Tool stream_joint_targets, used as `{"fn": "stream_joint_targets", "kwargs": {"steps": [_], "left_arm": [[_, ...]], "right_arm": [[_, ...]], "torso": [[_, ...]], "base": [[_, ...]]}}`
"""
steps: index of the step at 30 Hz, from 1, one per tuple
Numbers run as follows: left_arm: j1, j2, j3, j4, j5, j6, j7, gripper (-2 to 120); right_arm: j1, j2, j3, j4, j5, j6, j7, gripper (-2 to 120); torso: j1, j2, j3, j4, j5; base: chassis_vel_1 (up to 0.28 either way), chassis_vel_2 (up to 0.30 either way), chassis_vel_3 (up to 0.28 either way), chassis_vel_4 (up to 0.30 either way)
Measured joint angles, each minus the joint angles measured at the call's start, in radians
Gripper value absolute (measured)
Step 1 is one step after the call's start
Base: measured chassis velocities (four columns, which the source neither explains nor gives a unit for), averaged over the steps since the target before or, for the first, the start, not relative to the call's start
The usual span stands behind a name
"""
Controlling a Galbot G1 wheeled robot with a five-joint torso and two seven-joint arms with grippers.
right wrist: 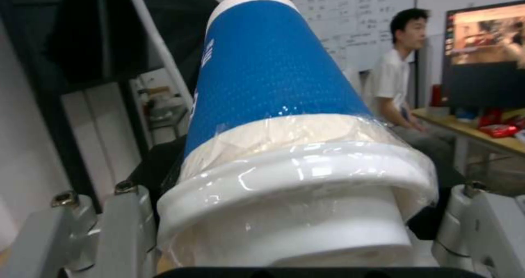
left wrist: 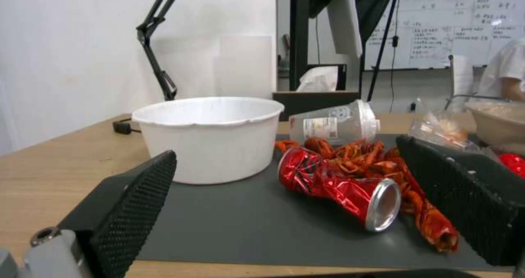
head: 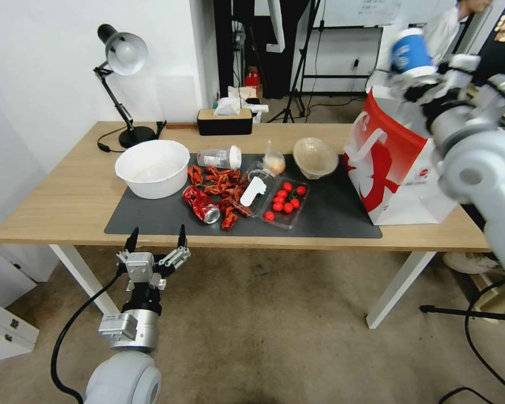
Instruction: Pick up the trash from the table and place it into the takeout bag.
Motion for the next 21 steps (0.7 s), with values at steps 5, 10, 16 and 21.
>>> {"fn": "stream_joint_targets", "kwargs": {"steps": [5,10,16,21], "left_arm": [[0.003,-0.004,0.002,-0.010,0.006,-0.004,0.005,100],[0.001,0.002,0.001,-0.005,0.005,-0.007,0.005,100],[-0.011,0.016,-0.004,-0.009,-0.006,-0.006,0.004,100],[-0.022,0.020,-0.002,0.006,-0.012,-0.003,0.001,100]], "right_arm": [[-0.024,-0.009,0.007,-0.019,-0.075,0.000,-0.040,71],[-0.025,-0.006,0.007,-0.040,-0.091,0.000,-0.046,86],[-0.029,-0.008,0.004,-0.060,-0.092,-0.004,-0.043,100],[-0.033,-0.003,0.002,-0.065,-0.092,-0.009,-0.048,100]], "torso": [[0.000,0.000,0.000,0.0001,-0.0002],[0.000,0.000,0.000,0.0002,-0.0002],[0.000,0.000,0.000,0.0000,-0.0002],[0.000,0.000,0.000,0.0002,-0.0003]], "base": [[0.000,0.000,0.000,0.000],[0.000,0.000,0.000,0.000],[0.000,0.000,0.000,0.000],[0.000,0.000,0.000,0.000]]}}
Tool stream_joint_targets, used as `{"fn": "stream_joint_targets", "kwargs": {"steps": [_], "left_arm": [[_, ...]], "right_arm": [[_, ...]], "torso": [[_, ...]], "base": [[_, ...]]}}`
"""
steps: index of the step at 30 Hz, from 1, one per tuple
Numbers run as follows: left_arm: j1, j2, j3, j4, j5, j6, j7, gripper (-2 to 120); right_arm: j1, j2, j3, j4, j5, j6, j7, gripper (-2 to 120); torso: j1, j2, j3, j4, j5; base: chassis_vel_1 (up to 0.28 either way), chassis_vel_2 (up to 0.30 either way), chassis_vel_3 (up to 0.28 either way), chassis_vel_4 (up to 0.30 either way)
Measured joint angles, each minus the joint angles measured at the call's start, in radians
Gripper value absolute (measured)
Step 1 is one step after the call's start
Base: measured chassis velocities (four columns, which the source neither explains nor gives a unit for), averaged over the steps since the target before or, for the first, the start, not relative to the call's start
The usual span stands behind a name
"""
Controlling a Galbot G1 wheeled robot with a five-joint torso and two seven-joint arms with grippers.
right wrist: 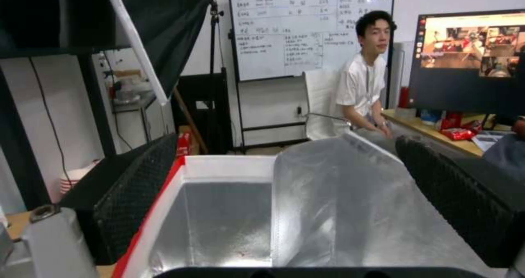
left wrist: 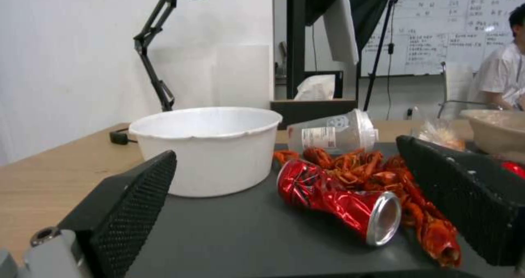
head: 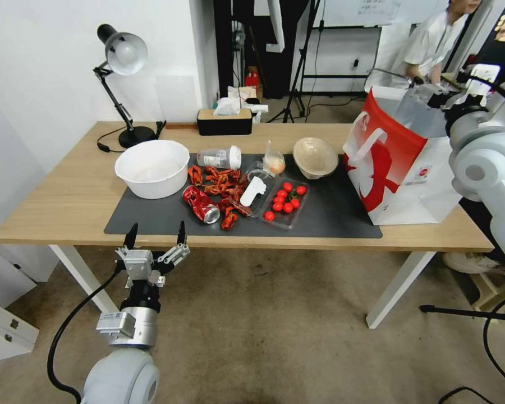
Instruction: Pick up the trash from the table and place it into the takeout bag.
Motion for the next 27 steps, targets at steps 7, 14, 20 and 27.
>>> {"fn": "stream_joint_targets", "kwargs": {"steps": [7,14,20,27], "left_arm": [[-0.011,0.008,0.000,0.005,-0.004,0.013,-0.017,100],[-0.014,0.012,-0.001,0.010,-0.013,0.015,-0.017,100],[-0.015,0.010,-0.001,0.016,-0.016,0.015,-0.016,100],[-0.014,0.009,-0.003,0.017,-0.018,0.013,-0.014,100]], "right_arm": [[-0.015,0.002,0.005,0.030,0.003,0.002,-0.027,100],[-0.020,0.001,0.009,0.053,0.001,0.034,-0.078,100],[-0.112,-0.007,0.034,0.146,-0.009,0.114,-0.190,100],[-0.267,-0.010,0.072,0.254,-0.068,0.214,-0.285,100]], "torso": [[0.000,0.000,0.000,0.0000,0.0000],[0.000,0.000,0.000,0.0000,0.0000],[0.000,0.000,0.000,-0.0001,0.0001],[0.000,0.000,0.000,-0.0002,0.0002]], "base": [[0.000,0.000,0.000,0.000],[0.000,0.000,0.000,0.000],[0.000,0.000,0.000,0.000],[0.000,0.000,0.000,0.000]]}}
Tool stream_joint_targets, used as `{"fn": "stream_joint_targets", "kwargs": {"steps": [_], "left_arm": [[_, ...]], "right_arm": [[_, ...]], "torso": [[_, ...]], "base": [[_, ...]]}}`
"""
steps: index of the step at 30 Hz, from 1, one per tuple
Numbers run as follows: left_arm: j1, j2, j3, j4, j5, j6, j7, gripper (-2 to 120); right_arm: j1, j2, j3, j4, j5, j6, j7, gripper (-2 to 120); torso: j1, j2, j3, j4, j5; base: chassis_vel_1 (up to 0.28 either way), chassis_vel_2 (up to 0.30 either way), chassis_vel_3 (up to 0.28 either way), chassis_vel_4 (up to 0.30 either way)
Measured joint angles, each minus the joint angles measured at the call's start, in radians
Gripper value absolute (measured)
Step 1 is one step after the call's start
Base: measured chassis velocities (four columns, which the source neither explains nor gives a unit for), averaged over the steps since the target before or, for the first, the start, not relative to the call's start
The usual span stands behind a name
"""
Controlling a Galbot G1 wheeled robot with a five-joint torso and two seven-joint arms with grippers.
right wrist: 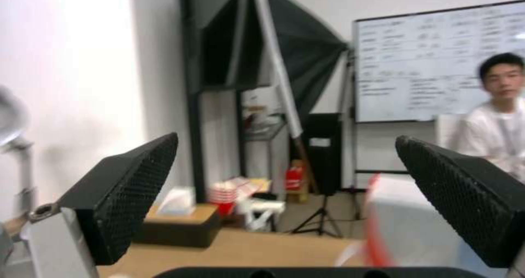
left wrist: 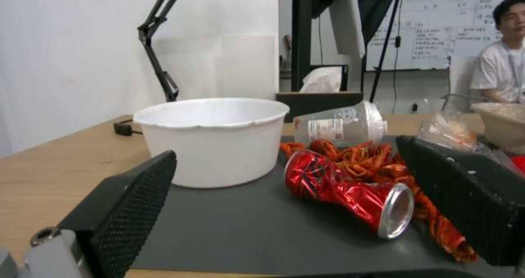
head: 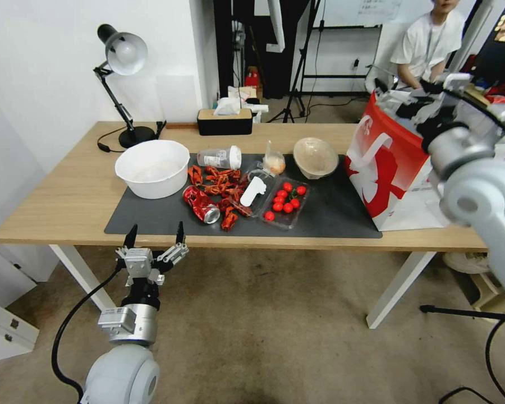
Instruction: Pick up the trash from the table and place it into the takeout bag.
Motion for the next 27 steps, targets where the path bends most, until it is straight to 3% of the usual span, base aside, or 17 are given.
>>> {"fn": "stream_joint_targets", "kwargs": {"steps": [5,12,15,17,24,27], "left_arm": [[0.010,-0.009,-0.001,-0.002,0.000,-0.009,0.005,100],[0.022,-0.010,-0.009,-0.007,0.001,-0.018,0.019,100],[0.027,-0.011,-0.011,-0.008,0.001,-0.022,0.021,100],[0.034,-0.017,-0.010,-0.007,0.003,-0.025,0.026,100],[0.044,-0.020,-0.005,0.002,0.008,-0.025,0.041,100],[0.047,-0.019,-0.004,0.012,0.009,-0.025,0.046,100]], "right_arm": [[-0.169,0.020,0.018,0.079,-0.113,0.116,-0.036,100],[-0.372,0.080,0.050,0.113,-0.248,0.197,-0.044,100],[-0.468,0.119,0.069,0.113,-0.323,0.232,-0.052,100],[-0.593,0.186,0.092,0.097,-0.430,0.319,-0.058,100],[-0.743,0.274,0.102,0.089,-0.492,0.404,-0.100,100],[-0.841,0.321,0.126,0.061,-0.512,0.483,-0.150,100]], "torso": [[0.000,0.000,0.000,0.0003,0.0000],[0.000,0.000,0.000,0.0002,-0.0003],[0.000,0.000,0.000,0.0001,-0.0001],[0.000,0.000,0.000,0.0003,0.0000],[0.000,0.000,0.000,-0.0002,0.0002],[0.000,0.000,0.000,0.0000,0.0001]], "base": [[0.000,0.000,0.000,0.000],[0.000,0.000,0.000,0.000],[0.000,0.000,0.000,0.000],[0.000,0.000,0.000,0.000],[0.000,0.000,0.000,0.000],[0.000,0.000,0.000,0.000]]}}
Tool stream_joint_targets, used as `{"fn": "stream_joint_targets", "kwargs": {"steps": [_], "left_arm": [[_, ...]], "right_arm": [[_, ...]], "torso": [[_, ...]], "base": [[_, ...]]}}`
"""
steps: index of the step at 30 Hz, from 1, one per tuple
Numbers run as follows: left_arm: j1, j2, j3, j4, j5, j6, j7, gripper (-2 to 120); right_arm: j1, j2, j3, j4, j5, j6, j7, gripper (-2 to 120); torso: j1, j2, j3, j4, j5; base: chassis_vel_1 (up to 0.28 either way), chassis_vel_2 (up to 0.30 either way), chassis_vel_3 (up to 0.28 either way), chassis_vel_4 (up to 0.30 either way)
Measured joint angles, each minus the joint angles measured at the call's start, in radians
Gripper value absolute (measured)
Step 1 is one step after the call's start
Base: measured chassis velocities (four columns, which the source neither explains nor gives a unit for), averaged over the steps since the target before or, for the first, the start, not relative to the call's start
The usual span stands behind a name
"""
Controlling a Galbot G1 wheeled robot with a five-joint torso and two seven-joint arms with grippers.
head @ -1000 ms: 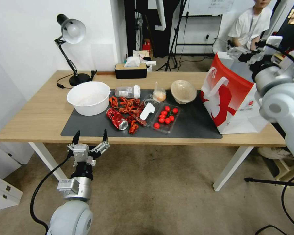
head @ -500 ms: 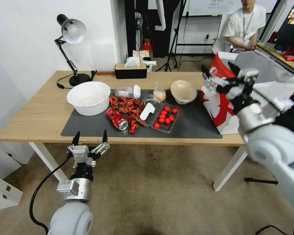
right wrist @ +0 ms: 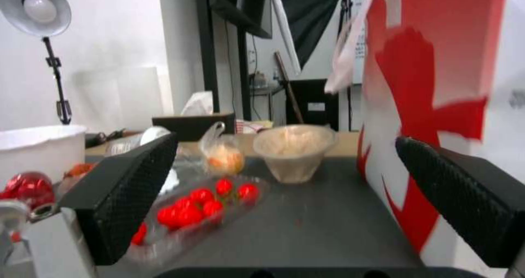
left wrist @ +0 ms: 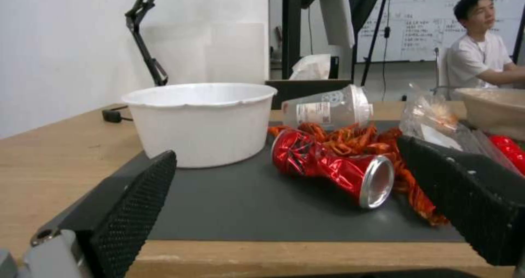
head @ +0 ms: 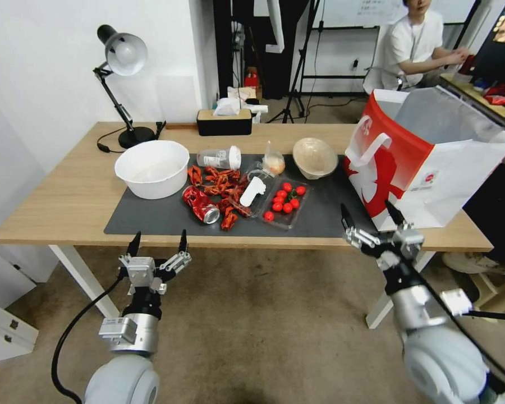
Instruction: Pick up the trash from the table and place it into the takeout bag.
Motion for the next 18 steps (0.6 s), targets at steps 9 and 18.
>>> {"fn": "stream_joint_targets", "kwargs": {"steps": [9,18], "left_arm": [[0.014,-0.003,-0.001,0.015,0.002,-0.007,0.002,100],[0.023,0.001,-0.004,0.031,0.002,-0.025,0.004,100]], "right_arm": [[-0.045,0.024,0.010,-0.038,0.029,0.033,-0.053,100],[-0.059,0.038,-0.001,-0.077,0.034,0.036,-0.066,100]], "torso": [[0.000,0.000,0.000,0.0003,-0.0001],[0.000,0.000,0.000,0.0002,-0.0002]], "base": [[0.000,0.000,0.000,0.000],[0.000,0.000,0.000,0.000]]}}
